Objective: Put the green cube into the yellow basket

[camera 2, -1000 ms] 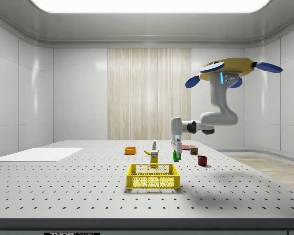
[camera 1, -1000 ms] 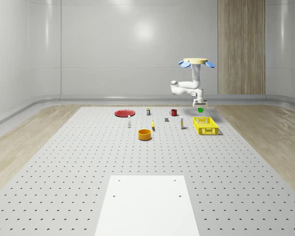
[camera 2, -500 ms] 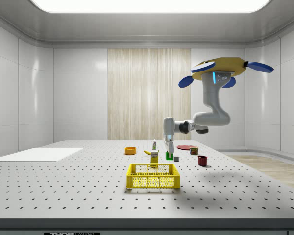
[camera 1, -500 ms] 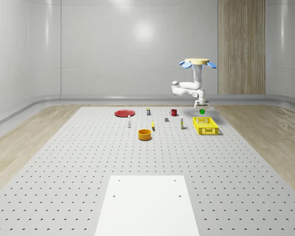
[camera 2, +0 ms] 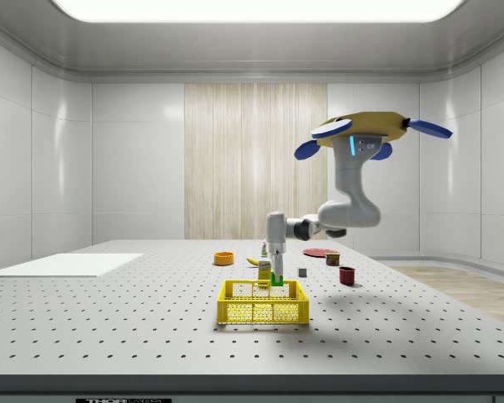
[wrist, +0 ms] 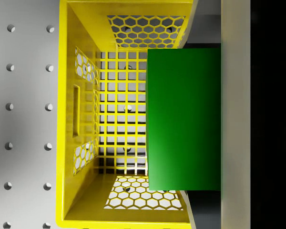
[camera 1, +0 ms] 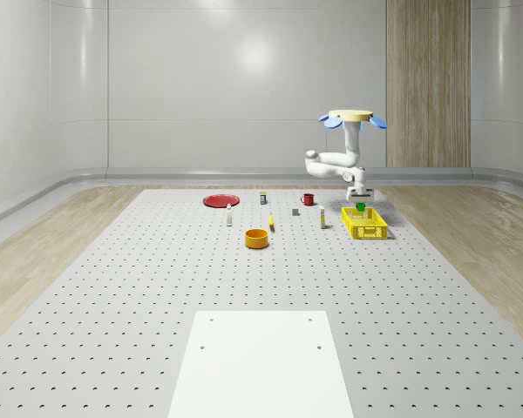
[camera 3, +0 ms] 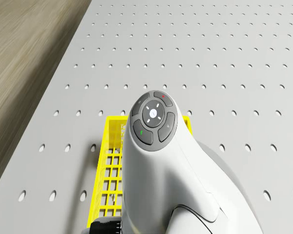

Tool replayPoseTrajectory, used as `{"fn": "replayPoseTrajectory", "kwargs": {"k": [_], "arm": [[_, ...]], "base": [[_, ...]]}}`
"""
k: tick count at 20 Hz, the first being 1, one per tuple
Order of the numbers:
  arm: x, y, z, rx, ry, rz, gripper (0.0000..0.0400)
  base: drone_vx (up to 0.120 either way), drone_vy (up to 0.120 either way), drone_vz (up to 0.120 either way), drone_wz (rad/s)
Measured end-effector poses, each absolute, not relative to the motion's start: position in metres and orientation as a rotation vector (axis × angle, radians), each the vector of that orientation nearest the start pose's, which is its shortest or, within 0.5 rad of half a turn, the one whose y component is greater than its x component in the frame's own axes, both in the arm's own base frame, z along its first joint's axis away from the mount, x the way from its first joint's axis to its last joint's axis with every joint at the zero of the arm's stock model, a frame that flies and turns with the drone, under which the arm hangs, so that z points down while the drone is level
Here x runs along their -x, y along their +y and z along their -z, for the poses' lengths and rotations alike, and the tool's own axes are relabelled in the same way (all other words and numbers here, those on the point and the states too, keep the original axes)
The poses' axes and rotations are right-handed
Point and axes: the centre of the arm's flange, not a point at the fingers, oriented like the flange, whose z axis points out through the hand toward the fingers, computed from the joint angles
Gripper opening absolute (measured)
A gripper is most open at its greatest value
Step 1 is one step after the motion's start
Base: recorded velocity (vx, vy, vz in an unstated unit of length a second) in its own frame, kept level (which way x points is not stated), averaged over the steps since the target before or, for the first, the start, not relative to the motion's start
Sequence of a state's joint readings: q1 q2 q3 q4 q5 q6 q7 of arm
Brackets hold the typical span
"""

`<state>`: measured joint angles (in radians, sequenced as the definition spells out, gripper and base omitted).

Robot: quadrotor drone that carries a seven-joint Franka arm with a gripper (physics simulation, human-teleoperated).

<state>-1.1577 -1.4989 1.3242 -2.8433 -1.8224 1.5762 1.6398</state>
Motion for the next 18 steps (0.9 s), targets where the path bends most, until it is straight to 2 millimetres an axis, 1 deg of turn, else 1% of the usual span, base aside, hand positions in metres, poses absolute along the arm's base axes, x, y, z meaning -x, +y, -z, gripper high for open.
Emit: {"fn": "replayPoseTrajectory", "kwargs": {"k": [3,11,14,18], "arm": [[-0.313,0.010,-0.505,-0.004,-0.004,-0.771,0.0251],[-0.313,0.010,-0.505,-0.004,-0.004,-0.771,0.0251],[-0.313,0.010,-0.510,-0.004,-0.004,-0.773,0.0250],[-0.313,0.010,-0.525,-0.005,-0.005,-0.793,0.0250]], "base": [[0.120,0.000,-0.120,0.000],[0.115,0.000,0.000,0.000],[0.000,0.000,0.000,0.000],[0.000,0.000,0.000,0.000]]}}
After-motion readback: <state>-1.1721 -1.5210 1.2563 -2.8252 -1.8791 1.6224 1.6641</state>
